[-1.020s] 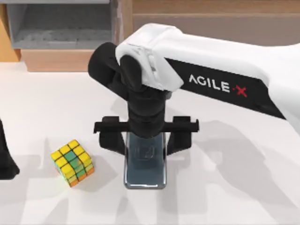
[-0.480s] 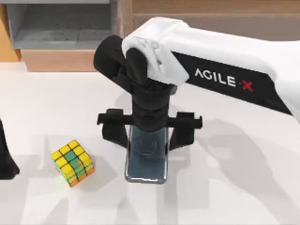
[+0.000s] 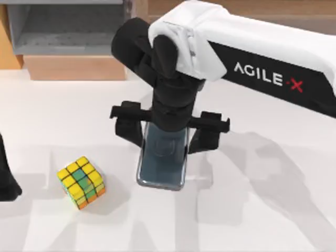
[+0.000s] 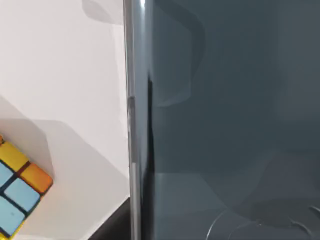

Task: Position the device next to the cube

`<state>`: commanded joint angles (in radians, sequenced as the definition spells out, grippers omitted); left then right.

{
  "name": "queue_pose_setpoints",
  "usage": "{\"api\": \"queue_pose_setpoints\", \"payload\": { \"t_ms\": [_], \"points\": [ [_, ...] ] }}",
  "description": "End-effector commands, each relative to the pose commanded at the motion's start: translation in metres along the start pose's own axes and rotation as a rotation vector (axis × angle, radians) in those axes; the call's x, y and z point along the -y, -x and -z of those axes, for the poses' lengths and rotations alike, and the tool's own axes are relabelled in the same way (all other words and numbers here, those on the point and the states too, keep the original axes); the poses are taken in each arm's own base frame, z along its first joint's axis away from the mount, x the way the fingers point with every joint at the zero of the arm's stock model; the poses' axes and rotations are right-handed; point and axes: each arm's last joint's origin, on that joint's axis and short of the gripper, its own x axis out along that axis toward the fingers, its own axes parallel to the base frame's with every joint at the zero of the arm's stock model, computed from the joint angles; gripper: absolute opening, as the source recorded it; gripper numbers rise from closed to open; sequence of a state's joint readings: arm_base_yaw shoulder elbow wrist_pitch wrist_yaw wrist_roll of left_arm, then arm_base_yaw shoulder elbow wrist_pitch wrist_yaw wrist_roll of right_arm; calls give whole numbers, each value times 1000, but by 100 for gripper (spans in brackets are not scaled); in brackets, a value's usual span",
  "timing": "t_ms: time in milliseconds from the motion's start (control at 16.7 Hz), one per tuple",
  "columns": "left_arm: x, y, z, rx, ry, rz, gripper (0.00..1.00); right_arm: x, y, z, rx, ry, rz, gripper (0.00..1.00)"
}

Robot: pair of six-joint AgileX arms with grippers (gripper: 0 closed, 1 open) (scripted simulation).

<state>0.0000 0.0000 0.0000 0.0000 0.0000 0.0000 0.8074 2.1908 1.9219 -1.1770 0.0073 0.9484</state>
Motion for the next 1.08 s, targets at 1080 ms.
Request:
{"api": "queue_pose_setpoints", "payload": {
  "t_ms": [1080],
  "points": [
    [0,0,0,0,0,0,100,-15,37,9,111,69,-157,0]
  ]
}}
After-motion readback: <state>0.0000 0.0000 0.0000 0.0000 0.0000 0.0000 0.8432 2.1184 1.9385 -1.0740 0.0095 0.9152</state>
